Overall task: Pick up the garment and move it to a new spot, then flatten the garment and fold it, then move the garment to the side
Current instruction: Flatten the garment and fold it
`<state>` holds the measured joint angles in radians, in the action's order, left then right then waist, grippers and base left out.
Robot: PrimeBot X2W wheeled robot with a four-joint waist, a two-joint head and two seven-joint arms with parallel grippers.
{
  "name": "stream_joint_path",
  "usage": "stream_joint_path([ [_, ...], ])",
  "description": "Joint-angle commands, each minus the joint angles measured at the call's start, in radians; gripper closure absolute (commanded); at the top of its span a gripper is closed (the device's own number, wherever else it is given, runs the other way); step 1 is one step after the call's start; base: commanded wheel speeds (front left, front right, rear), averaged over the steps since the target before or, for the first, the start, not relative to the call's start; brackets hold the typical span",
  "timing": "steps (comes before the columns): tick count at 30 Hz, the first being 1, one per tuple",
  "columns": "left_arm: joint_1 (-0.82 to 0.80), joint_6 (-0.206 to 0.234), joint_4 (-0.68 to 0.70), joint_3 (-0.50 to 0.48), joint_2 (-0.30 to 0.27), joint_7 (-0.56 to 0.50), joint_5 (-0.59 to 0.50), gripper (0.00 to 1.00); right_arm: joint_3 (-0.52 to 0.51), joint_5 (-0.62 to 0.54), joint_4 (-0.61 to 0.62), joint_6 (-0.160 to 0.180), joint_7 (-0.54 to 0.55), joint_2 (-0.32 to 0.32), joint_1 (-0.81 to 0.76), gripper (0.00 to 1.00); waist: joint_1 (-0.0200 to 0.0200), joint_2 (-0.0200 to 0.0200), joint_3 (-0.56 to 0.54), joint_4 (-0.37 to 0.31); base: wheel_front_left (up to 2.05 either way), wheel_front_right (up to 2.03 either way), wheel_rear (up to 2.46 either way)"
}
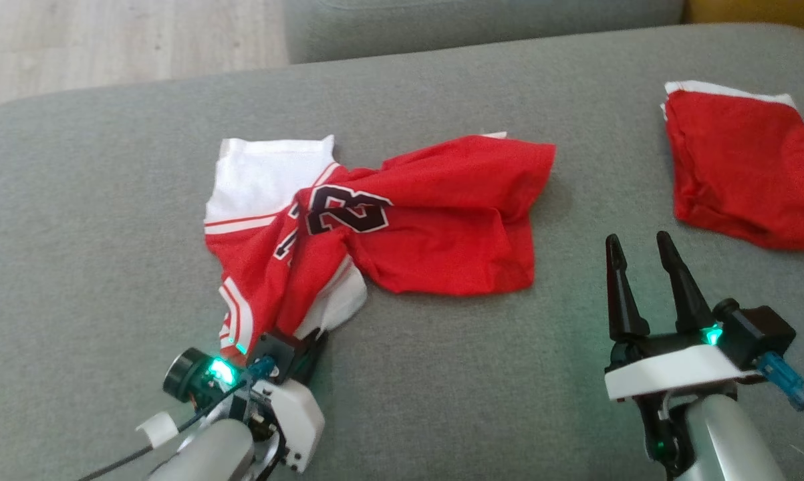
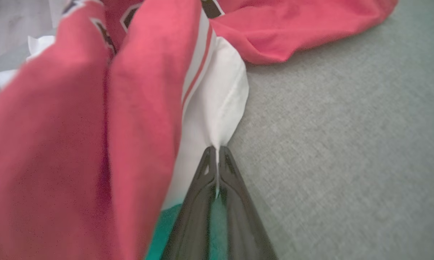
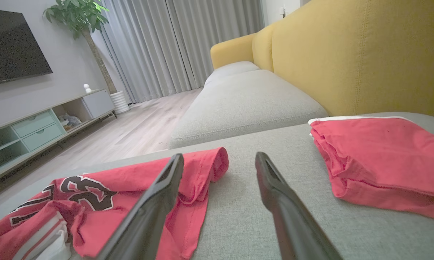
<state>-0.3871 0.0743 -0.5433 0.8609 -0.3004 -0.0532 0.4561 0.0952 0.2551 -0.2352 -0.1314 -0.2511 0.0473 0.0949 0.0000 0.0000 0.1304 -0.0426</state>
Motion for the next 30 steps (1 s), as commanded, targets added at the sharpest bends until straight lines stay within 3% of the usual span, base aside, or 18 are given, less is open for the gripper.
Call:
stream_joint_path([
  [1, -0.035, -0.019, 0.035, -0.014, -0.045, -0.003, -0.013, 1.0, 0.022, 0.007, 0.027, 0.001, -0.011, 0.003, 0.022, 0.0, 0.0, 0.0, -0.013, 0.016, 0.0, 0.0, 0.0],
  [8, -0.03, -0.089, 0.181, 0.015, -0.153, -0.035, -0.027, 1.0, 0.014, 0.012, 0.024, 0.001, -0.011, 0.003, 0.006, 0.0, 0.0, 0.0, -0.043, 0.059, 0.0, 0.0, 0.0],
  [14, -0.014, -0.109, 0.406, 0.018, -0.278, -0.108, -0.03, 1.0, 0.008, 0.019, 0.023, 0.001, -0.011, 0.003, -0.004, 0.0, 0.0, 0.0, -0.056, 0.105, 0.0, 0.0, 0.0],
  [20, 0.026, -0.137, 0.623, 0.05, -0.328, -0.182, 0.009, 1.0, 0.014, 0.023, 0.015, 0.001, -0.011, 0.003, -0.004, 0.0, 0.0, 0.0, -0.061, 0.131, 0.0, 0.0, 0.0],
  [21, 0.031, -0.142, 0.641, 0.055, -0.329, -0.188, 0.017, 0.81, 0.015, 0.023, 0.014, 0.001, -0.011, 0.003, -0.002, 0.0, 0.0, 0.0, -0.061, 0.131, 0.0, 0.0, 0.0],
  [22, 0.036, -0.144, 0.656, 0.056, -0.331, -0.191, 0.026, 0.5, 0.016, 0.023, 0.013, 0.001, -0.011, 0.003, -0.001, 0.0, 0.0, 0.0, -0.061, 0.13, 0.0, 0.0, 0.0],
  [23, 0.038, -0.147, 0.668, 0.058, -0.335, -0.192, 0.031, 0.0, 0.017, 0.023, 0.012, 0.001, -0.011, 0.003, 0.001, 0.0, 0.0, 0.0, -0.061, 0.128, 0.0, 0.0, 0.0],
  [26, 0.035, -0.136, 0.689, 0.038, -0.343, -0.179, 0.042, 0.0, 0.018, 0.024, 0.01, 0.001, -0.011, 0.003, 0.005, 0.0, 0.0, 0.0, -0.058, 0.12, 0.0, 0.0, 0.0],
  [30, 0.008, -0.08, 0.681, -0.039, -0.349, -0.129, 0.052, 0.0, 0.02, 0.024, 0.011, 0.001, -0.011, 0.003, 0.01, 0.0, 0.0, 0.0, -0.049, 0.101, 0.0, 0.0, 0.0],
])
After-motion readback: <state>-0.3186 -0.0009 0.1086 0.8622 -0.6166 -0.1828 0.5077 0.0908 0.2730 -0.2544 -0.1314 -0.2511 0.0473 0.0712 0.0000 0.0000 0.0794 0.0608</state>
